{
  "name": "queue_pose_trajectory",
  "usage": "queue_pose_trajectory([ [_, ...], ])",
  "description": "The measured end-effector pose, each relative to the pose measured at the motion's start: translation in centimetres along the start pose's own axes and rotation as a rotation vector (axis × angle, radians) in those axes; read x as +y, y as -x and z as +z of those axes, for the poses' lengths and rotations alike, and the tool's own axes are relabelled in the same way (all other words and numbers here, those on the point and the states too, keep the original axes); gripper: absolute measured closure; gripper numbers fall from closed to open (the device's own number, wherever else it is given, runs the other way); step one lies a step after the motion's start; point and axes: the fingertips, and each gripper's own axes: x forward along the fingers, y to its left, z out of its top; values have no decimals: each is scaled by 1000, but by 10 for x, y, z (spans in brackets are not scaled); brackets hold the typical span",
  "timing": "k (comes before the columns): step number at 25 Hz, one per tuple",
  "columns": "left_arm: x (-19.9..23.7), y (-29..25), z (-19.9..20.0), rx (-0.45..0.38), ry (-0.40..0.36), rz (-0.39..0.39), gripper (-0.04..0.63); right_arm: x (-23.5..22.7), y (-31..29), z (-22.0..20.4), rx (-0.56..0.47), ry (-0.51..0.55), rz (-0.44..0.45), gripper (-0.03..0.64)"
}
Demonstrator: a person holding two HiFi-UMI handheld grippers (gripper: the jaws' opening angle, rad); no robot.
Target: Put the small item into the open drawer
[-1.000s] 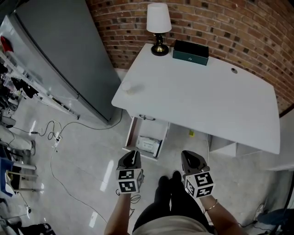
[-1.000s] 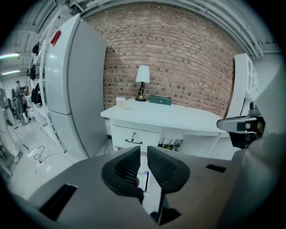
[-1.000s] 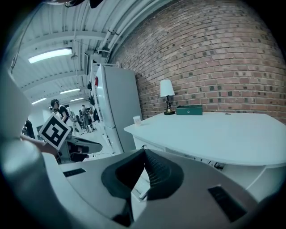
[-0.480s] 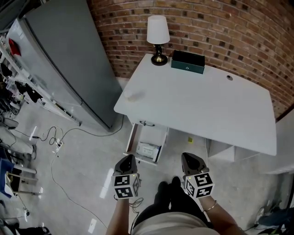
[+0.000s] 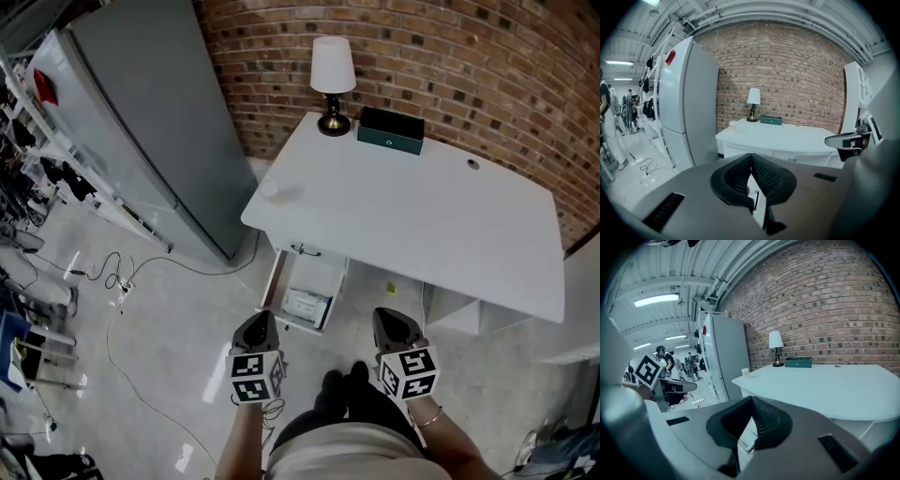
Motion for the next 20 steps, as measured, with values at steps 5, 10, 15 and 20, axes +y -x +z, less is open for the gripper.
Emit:
queue_pose_trajectory([
  [5,2,6,0,-13,26,11,574,2,3,3,-2,21,10,611],
  [10,4,8,0,-17,29,15,574,5,4,0,8,23,17,611],
  [15,5,9,3,-26,34,16,574,6,6,-1,11,27,19,611],
  [20,4,10,3,-37,38,25,574,6,7,-3,12,32,20,611],
])
